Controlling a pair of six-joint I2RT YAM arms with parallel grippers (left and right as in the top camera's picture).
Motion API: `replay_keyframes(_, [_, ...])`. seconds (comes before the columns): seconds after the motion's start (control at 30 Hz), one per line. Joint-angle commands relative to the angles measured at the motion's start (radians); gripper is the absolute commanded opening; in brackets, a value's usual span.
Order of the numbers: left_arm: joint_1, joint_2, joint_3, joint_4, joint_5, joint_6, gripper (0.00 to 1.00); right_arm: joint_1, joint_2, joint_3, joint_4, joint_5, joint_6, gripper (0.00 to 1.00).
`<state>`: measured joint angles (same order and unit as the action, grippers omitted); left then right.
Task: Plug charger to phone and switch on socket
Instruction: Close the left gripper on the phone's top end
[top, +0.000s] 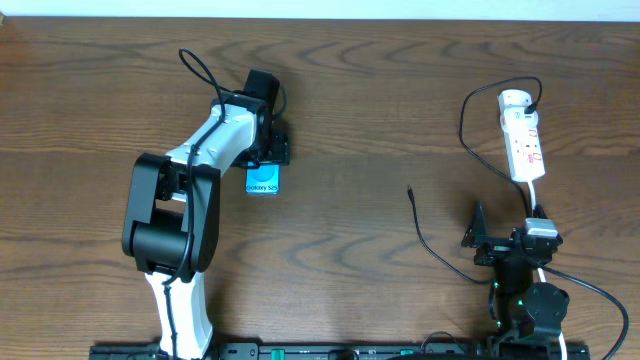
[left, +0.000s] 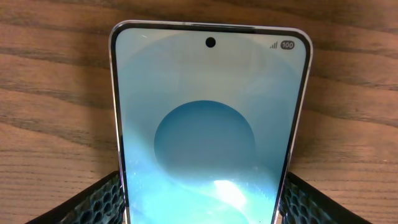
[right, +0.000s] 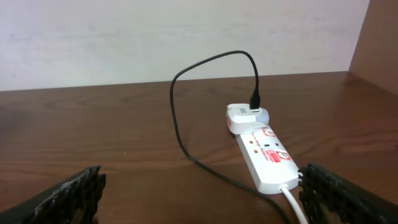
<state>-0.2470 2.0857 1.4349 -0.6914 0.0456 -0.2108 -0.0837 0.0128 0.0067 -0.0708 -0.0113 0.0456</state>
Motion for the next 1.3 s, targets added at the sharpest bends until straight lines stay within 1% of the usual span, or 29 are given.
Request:
replay_keyframes(0.0, [0.003, 0.007, -0.014, -0.002, -0.002, -0.004, 0.69, -0.004, -0.003, -0.001, -0.004, -0.006, 0.013, 0.99])
replay_keyframes(0.97, [0.003, 0.007, -0.014, -0.001, -0.002, -0.004, 0.67, -0.005, -0.003, -0.001, -0.004, -0.006, 0.013, 0.99])
replay_keyframes(1.07, [0.003, 0.007, -0.014, -0.001, -0.002, -0.004, 0.61, -0.005, -0.003, -0.001, -0.004, -0.006, 0.013, 0.99])
replay_keyframes(1.27, [0.003, 0.007, -0.014, 0.000, -0.002, -0.004, 0.60, -0.005, -0.003, -0.001, -0.004, -0.006, 0.013, 0.99])
